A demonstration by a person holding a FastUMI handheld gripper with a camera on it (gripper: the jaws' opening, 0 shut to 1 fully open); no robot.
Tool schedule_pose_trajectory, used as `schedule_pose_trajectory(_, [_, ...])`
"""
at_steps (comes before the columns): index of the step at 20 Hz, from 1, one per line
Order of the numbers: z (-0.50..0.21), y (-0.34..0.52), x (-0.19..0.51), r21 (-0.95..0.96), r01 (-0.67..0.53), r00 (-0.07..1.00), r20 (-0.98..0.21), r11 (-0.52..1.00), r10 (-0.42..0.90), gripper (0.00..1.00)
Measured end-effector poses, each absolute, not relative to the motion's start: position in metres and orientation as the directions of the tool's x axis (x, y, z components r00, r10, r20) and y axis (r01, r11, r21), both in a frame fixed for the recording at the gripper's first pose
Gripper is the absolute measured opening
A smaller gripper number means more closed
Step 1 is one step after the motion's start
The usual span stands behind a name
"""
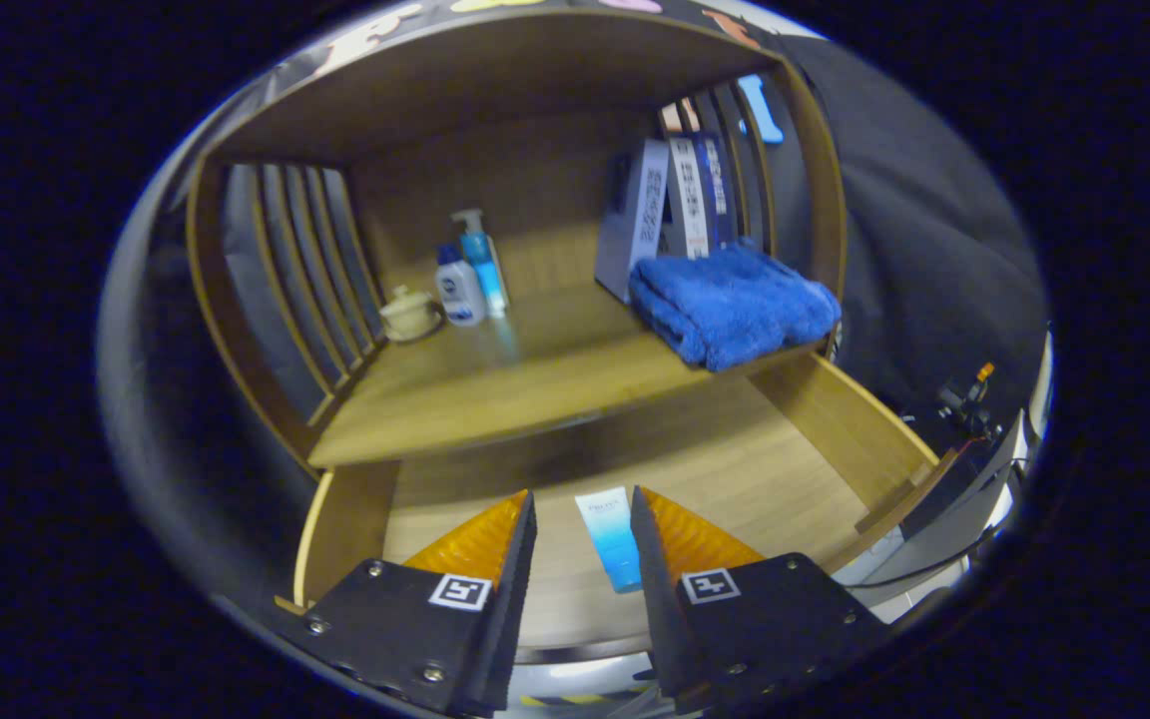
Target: Pull open the drawer, take out the items inside it, and place them on the countertop above the cabinet.
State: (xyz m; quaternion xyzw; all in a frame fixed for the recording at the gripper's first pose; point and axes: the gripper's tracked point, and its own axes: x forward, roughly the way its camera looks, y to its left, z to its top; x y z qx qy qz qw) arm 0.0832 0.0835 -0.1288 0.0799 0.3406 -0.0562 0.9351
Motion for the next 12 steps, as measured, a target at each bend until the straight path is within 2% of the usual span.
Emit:
schedule_pose_trajectory(5, [-0.176,0.085,0.106,0.102,0.175,0.626,-0.779,0.979,-0.031,0.55])
schedule_pose_trajectory(12, [-0.245,0.074,0.088,-0.012,0.143,0.402,-0.913,0.990,-0.070,0.55])
